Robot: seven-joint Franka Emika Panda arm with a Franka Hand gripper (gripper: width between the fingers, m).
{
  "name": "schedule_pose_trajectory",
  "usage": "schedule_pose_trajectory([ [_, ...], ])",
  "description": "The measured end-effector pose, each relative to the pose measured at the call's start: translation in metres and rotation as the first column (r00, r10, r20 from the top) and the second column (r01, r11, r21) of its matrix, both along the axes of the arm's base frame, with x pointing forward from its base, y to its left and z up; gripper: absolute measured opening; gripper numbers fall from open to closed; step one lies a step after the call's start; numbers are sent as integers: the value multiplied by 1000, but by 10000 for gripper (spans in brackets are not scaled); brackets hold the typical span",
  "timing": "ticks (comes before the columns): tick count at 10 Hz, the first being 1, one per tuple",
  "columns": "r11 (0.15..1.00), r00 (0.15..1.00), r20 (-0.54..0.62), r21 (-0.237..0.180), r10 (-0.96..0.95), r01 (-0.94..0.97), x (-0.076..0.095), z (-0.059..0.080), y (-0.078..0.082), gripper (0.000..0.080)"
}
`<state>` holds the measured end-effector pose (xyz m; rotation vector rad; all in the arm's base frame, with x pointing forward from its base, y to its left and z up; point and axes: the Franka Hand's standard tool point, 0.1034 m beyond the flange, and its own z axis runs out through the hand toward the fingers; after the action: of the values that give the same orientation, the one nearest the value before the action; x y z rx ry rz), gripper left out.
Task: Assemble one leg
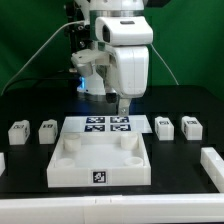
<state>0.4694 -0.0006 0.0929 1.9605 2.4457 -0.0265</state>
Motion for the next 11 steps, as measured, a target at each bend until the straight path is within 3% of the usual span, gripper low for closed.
schedule_pose_trajectory([
  [1, 1000, 1000, -2, 1, -4, 4, -1, -1, -1, 650],
  [3, 998, 997, -42, 5, -60, 60, -30, -26, -22, 650],
  [4, 996, 994, -67, 6, -84, 85, -36, -36, -30, 650],
  [7, 991, 982, -132, 12, -134, 136, -41, -72, -30, 650],
  [8, 989, 980, -143, 13, -141, 145, -42, -80, -26, 650],
  [11, 988, 981, -125, 16, -148, 151, -42, -83, -26, 650],
])
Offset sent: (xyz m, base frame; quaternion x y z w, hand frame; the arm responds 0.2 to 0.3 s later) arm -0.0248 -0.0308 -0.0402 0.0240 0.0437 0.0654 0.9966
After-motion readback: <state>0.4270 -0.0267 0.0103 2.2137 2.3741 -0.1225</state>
